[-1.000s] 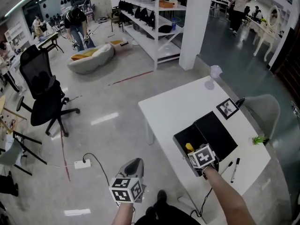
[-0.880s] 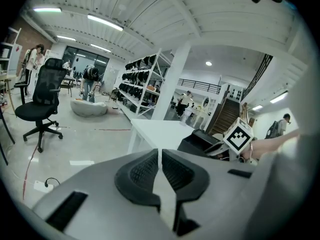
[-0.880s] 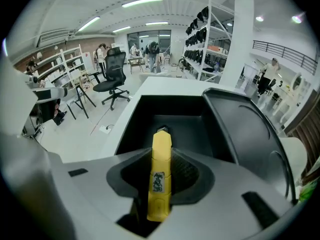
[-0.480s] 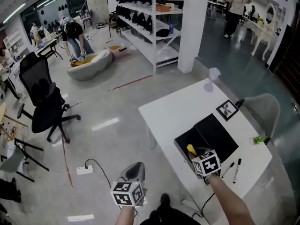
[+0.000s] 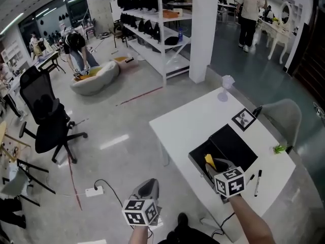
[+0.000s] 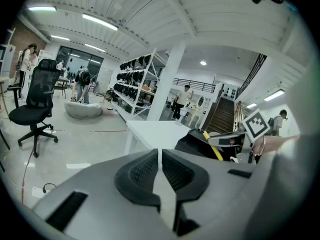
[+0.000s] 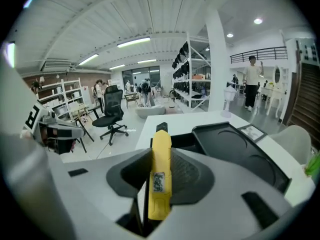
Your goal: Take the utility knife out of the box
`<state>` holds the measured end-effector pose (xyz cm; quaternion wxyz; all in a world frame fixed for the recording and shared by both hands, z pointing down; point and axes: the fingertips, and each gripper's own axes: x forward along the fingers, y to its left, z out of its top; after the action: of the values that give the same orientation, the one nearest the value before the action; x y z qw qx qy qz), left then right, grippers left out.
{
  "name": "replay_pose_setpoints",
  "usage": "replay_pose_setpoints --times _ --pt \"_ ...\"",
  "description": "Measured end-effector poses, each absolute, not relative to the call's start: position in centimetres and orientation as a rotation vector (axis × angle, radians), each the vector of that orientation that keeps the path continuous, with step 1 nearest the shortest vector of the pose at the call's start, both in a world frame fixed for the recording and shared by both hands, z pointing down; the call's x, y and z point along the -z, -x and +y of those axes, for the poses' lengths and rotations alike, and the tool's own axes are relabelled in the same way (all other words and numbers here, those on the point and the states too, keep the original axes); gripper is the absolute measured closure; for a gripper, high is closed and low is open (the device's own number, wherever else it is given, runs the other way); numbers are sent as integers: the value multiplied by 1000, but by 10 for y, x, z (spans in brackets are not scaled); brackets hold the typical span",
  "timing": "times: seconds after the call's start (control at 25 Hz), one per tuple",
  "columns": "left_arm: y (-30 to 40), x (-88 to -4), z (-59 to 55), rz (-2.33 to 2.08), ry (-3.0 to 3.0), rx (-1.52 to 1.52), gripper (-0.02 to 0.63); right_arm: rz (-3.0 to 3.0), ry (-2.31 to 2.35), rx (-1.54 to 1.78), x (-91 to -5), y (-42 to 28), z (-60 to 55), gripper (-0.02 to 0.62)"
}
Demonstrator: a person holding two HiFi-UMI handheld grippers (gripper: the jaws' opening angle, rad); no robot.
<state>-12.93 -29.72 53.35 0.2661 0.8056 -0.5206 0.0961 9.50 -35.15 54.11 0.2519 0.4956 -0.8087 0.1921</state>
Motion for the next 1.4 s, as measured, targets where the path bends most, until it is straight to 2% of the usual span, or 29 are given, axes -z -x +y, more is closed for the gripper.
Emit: replay_pose_setpoints --times 0.68,1.4 --pt "121 -519 -290 -1385 -2235 -261 580 -2418 -1532 -560 -470 -86 -305 482" --pt "115 -506 -281 -1401 -2261 -248 580 -2493 -1580 -574 -457 -87 -273 482"
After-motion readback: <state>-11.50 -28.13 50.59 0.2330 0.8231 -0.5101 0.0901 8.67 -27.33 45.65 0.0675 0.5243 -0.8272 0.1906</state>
